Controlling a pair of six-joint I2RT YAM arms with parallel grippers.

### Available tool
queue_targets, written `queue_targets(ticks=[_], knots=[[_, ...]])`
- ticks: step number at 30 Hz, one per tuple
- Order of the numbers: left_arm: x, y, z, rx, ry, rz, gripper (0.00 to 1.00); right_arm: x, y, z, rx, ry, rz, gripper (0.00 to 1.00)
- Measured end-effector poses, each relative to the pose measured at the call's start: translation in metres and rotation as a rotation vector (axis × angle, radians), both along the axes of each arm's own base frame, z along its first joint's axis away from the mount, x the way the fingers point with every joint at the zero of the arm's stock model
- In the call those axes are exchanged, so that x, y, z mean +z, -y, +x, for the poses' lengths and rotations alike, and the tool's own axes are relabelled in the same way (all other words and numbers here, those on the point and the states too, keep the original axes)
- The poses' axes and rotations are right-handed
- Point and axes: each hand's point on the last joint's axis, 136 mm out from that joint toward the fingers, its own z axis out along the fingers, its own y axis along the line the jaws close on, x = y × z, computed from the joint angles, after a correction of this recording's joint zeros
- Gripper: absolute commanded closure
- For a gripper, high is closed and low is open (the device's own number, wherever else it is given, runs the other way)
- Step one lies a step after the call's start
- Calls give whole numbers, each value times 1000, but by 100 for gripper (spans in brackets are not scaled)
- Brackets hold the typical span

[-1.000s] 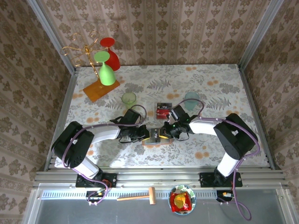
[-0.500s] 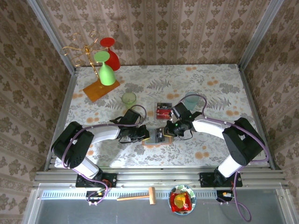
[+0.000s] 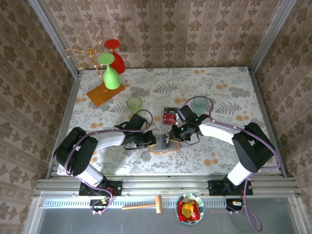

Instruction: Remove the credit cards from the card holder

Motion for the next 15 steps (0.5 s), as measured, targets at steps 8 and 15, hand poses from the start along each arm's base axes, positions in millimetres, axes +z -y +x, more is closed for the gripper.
queue_targets(ticks=[8,15], knots=[[0,0,0,0,0,0,91,1,-4,-4,15,-8,-8,86],[0,0,0,0,0,0,91,-8,-4,-5,15,-28,-26,87]])
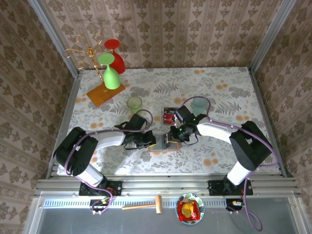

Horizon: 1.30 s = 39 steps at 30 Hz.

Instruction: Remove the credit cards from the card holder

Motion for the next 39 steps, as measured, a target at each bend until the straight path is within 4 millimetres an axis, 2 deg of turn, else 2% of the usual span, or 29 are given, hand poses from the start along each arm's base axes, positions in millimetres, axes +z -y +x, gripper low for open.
queue_targets(ticks=[11,20,26,39], knots=[[0,0,0,0,0,0,91,3,0,1,-9,5,-3,94],[1,0,0,0,1,-1,91,26,5,1,67,80,-25,95],[5,-1,-1,0,5,-3,91,45,7,3,317,216,-84,98],[23,0,4,7,49,-40,88,69,40,-4,1049,495,-311,100]])
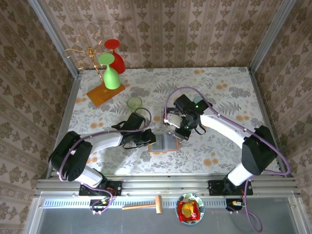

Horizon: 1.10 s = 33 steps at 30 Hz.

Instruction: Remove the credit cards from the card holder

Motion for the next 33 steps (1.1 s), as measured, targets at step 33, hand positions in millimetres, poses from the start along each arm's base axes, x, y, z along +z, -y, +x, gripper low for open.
queue_targets(ticks=[33], knots=[[5,-38,30,118,25,-4,88,24,9,145,262,111,-159,100]])
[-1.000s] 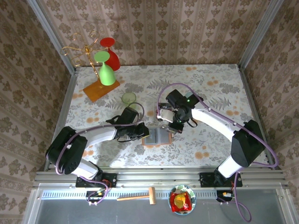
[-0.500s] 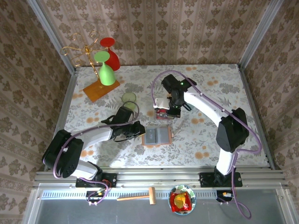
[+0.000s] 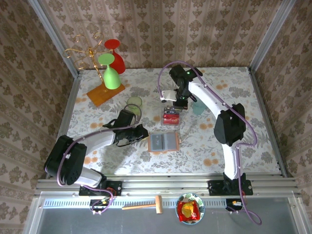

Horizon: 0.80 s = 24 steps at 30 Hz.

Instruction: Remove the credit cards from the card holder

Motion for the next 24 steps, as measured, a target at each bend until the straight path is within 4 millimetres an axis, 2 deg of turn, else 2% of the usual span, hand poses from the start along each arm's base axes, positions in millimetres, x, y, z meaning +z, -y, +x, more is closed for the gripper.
queue_targets(ticks=[10,15,19,21,24], knots=[[-7,-7,4,22,-26,6,88,-14,-10,25,31,-16,-4,100],[-7,-12,5,27,-36,9,88,-25,-13,32,39,-33,-7,100],[-9,-16,5,33,-48,16,88,-37,-12,29,38,-71,-21,100],[-10,-17,4,34,-53,19,88,-39,-11,27,38,-84,-26,98],[-11,-16,6,31,-60,20,88,-41,-10,25,37,-96,-31,88]])
